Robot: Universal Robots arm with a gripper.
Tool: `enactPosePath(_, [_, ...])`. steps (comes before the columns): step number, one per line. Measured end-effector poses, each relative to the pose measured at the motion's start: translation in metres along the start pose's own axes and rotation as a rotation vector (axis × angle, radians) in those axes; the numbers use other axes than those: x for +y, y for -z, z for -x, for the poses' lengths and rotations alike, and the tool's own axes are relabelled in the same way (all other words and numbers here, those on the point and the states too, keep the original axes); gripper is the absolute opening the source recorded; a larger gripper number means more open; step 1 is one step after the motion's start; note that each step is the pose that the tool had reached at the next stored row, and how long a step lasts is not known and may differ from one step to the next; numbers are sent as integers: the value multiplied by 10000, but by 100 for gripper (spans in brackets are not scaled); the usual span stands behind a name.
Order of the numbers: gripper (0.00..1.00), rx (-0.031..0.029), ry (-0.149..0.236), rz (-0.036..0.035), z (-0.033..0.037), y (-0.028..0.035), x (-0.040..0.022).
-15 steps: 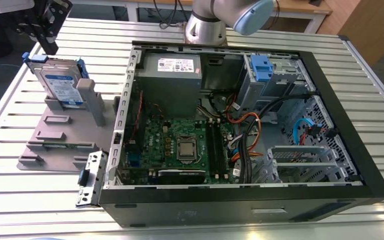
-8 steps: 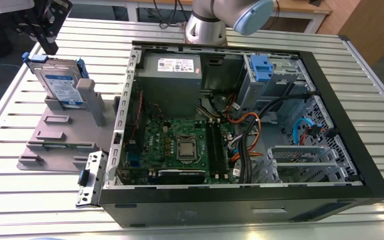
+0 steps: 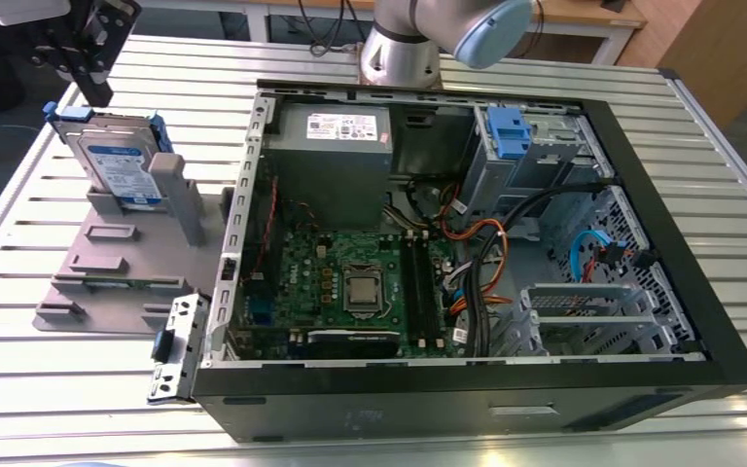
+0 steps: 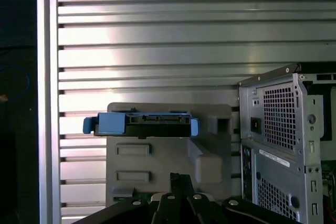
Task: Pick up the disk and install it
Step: 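Pick up the disk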
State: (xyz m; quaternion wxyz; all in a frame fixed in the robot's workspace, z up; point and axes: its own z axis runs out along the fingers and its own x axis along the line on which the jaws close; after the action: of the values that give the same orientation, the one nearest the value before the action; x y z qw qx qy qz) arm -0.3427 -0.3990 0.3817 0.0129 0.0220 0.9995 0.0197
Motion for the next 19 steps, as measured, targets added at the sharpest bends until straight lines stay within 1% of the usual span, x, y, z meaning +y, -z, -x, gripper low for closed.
enactPosePath(3, [11, 14, 339, 0, -1, 0, 0])
enactPosePath(6, [11, 24, 598, 2, -4, 1, 0])
enactPosePath(14, [11, 44, 1113, 15, -6, 1, 0])
enactPosePath(19, [11, 54, 1364, 21, -6, 1, 0])
